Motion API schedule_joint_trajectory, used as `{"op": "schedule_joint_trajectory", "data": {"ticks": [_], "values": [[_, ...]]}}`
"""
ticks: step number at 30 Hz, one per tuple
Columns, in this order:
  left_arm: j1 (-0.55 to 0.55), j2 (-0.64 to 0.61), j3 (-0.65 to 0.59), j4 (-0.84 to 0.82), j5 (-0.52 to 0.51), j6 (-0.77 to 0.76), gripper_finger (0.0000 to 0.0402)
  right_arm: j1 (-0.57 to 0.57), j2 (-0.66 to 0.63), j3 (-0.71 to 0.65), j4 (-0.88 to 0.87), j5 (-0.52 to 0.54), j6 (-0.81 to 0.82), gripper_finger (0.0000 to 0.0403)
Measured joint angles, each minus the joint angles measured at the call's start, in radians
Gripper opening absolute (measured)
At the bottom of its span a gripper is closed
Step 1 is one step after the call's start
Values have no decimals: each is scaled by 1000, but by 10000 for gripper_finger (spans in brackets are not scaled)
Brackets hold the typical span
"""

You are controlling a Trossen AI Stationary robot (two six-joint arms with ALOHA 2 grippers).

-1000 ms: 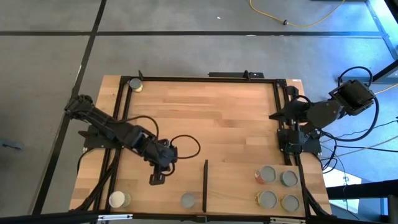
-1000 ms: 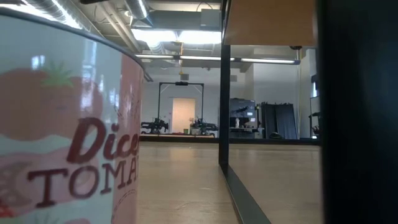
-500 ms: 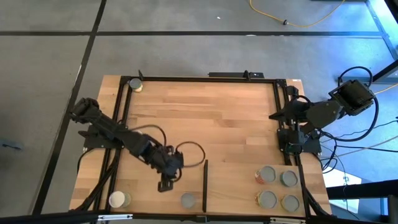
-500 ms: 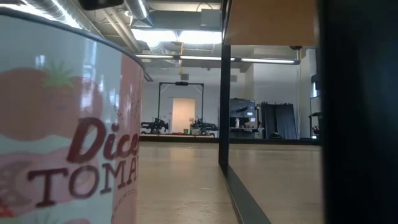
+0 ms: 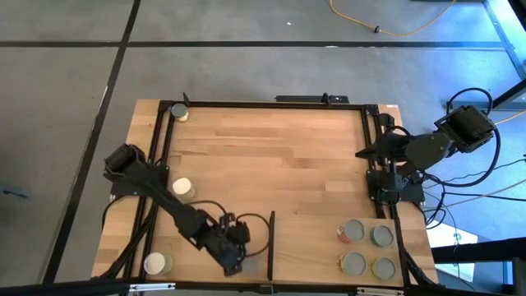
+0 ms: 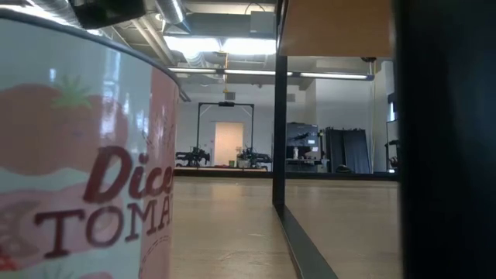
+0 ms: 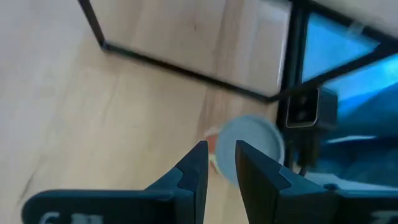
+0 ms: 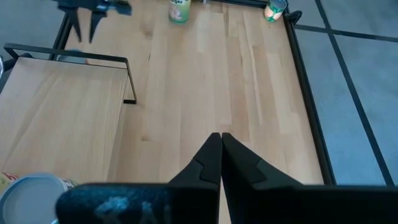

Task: Pick and place cans onto a shelf
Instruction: Put the canned diced tomato on the shelf

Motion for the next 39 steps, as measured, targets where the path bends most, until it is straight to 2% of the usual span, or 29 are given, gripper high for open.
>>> {"op": "schedule_joint_trajectory", "data": {"ticks": [7, 13, 23, 39], "values": [[-36, 65, -1, 103, -8, -34, 74, 0, 0, 0, 0, 0, 0, 8], [-51, 83, 0, 87, -62, -26, 73, 0, 0, 0, 0, 0, 0, 8], [-53, 83, 0, -4, -61, -25, 73, 0, 0, 0, 0, 0, 0, 8], [-56, 133, -1, 50, -55, -62, 73, 0, 0, 0, 0, 0, -1, 8]]}}
